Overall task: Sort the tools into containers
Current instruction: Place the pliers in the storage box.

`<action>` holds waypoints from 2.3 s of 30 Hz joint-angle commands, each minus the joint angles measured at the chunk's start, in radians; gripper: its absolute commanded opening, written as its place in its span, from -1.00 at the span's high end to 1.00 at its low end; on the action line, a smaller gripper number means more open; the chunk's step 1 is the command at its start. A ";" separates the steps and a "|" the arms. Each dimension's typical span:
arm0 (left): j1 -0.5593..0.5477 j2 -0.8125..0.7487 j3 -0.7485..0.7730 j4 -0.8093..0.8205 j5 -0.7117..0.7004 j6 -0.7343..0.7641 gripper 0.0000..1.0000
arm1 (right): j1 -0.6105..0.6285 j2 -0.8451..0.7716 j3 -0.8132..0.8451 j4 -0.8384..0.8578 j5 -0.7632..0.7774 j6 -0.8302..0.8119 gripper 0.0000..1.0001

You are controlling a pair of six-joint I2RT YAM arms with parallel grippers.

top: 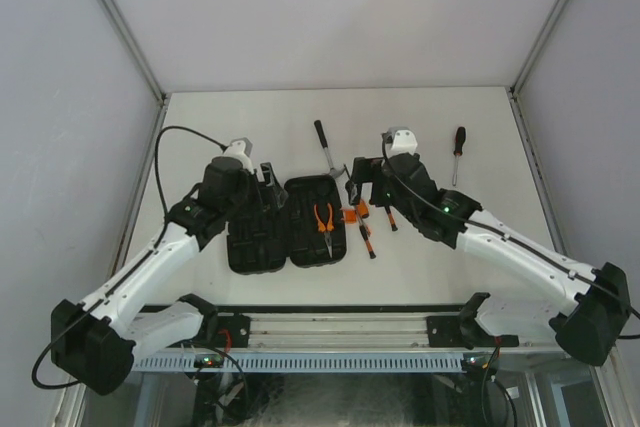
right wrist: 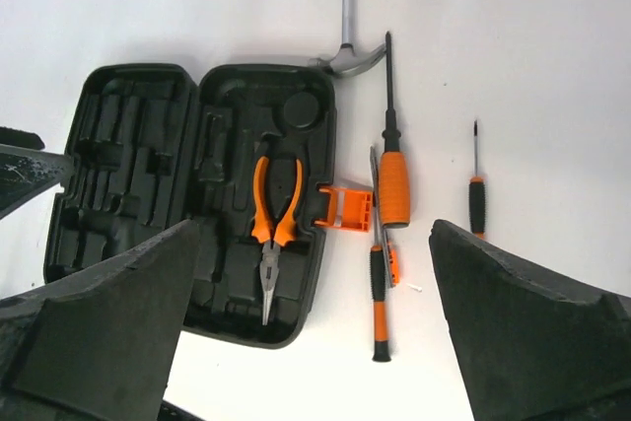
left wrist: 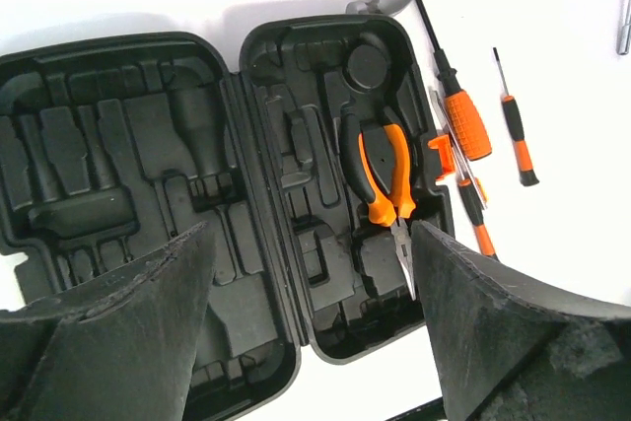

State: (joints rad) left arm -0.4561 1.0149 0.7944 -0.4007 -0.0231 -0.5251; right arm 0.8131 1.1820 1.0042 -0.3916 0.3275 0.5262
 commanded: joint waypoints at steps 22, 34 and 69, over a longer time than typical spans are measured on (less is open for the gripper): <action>-0.078 0.391 0.229 0.071 -0.024 -0.103 -0.40 | -0.150 0.157 -0.056 0.229 -0.412 0.076 0.34; -0.111 0.552 0.314 0.045 0.010 -0.066 0.00 | -0.078 0.391 0.042 0.177 -0.396 0.198 0.52; -0.143 0.627 0.267 0.116 0.093 -0.027 0.40 | -0.083 0.592 0.118 0.087 -0.462 0.189 0.65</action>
State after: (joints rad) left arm -0.5900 1.6356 1.0485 -0.3149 0.0559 -0.5789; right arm 0.7326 1.7660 1.0870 -0.3084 -0.1410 0.7147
